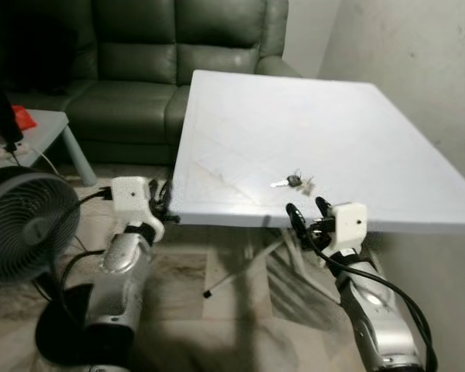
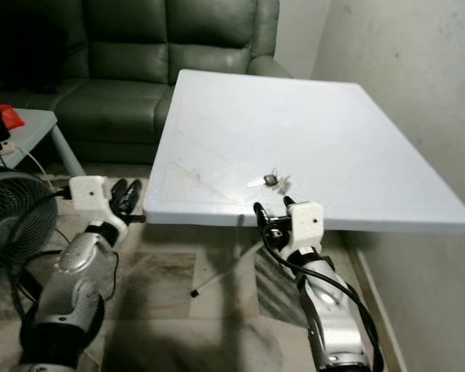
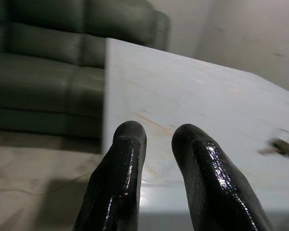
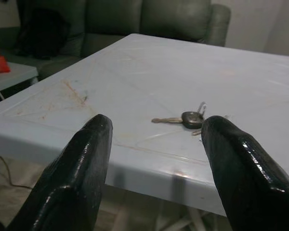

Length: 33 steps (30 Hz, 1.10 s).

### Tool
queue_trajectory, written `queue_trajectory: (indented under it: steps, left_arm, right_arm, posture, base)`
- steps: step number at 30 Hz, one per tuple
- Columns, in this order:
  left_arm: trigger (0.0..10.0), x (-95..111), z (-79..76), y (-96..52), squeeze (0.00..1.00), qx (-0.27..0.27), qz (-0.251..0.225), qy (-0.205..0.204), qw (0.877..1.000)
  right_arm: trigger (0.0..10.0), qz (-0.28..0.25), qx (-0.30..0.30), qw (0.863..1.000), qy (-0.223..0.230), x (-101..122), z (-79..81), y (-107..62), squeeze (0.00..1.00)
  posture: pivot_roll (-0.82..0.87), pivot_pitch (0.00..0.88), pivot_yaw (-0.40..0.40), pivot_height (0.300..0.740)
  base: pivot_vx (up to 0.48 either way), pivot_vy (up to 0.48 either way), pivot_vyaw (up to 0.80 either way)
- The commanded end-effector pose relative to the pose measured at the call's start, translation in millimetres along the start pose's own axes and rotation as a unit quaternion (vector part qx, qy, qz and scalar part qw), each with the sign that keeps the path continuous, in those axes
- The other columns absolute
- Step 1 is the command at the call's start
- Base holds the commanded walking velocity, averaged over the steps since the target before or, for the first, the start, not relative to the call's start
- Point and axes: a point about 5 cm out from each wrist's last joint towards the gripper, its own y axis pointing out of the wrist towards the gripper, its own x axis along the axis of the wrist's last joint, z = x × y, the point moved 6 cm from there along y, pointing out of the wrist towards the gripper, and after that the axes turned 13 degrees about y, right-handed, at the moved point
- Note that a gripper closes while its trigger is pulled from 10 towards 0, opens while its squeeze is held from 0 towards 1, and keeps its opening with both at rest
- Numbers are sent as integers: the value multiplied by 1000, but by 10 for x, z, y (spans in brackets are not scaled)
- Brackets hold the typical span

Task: Hang keys on a hook

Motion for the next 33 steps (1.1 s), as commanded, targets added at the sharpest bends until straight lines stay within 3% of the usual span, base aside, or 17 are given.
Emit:
queue_trajectory:
  steps: [1, 11, 33]
  left_arm:
    - [10000, 77, 9, 16, 0, 0, -9, 9, 1000]
    - [10000, 72, 12, 15, 0, -4, -6, 7, 1000]
    - [10000, 80, -31, 30, 0, -14, -4, 13, 1000]
  right_arm:
    - [10000, -10, 1, 1000, -2, 80, -14, 12, 0]
    - [10000, -7, 8, 1000, -2, 73, 5, 14, 0]
    - [10000, 0, 21, 1000, -2, 52, 51, 25, 0]
  posture:
    - [-52, 10, -64, 740]
    - [-50, 9, -66, 740]
    - [-48, 15, -63, 740]
  base:
    - [0, 0, 0]
    - [0, 0, 0]
    - [309, 0, 0]
